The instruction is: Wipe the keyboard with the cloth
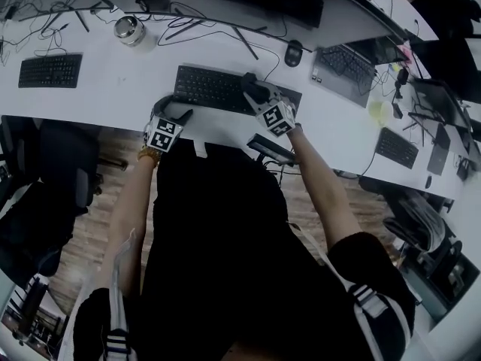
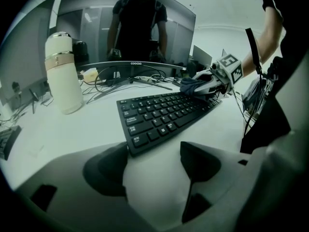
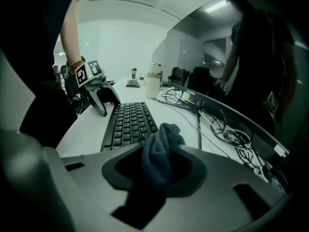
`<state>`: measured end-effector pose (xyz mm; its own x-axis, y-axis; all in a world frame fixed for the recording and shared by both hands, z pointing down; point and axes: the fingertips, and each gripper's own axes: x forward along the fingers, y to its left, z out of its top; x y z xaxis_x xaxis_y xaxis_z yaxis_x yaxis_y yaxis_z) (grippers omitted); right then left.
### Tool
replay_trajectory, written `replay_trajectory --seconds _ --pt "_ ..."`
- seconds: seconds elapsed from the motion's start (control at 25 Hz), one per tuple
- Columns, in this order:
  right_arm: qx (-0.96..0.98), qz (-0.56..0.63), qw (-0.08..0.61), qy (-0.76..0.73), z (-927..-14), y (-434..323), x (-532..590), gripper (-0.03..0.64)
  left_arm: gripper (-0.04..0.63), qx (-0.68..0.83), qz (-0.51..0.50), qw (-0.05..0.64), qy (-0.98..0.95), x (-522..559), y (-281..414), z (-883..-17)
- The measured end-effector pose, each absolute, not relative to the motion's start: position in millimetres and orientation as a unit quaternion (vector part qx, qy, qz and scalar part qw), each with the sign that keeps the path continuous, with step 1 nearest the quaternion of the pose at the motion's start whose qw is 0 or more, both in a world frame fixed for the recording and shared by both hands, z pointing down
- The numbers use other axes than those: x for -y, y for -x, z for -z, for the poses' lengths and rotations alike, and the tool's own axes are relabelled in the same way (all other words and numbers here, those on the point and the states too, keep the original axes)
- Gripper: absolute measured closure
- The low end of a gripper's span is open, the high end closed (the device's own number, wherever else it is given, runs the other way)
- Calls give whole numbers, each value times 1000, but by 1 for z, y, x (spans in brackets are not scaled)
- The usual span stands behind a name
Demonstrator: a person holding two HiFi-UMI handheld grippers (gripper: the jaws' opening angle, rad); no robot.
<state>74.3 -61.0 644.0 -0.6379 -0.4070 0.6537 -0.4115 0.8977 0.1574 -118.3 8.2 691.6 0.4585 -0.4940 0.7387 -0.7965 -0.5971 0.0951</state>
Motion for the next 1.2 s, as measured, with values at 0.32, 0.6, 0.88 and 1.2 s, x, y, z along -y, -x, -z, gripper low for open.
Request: replay_trajectory --seconds 0.32,0.6,0.88,1.2 --pt "917 22 368 -156 -645 -23 64 509 252 387 -336 227 -828 -9 117 -690" --pt "917 47 376 -122 -646 4 65 508 244 386 -336 228 -829 -9 115 -690" --pt "919 56 378 -99 -646 21 66 509 239 386 -336 226 -829 -10 115 -689" --pt "923 72 373 -55 -647 70 70 508 239 378 -329 235 -833 -10 115 -688"
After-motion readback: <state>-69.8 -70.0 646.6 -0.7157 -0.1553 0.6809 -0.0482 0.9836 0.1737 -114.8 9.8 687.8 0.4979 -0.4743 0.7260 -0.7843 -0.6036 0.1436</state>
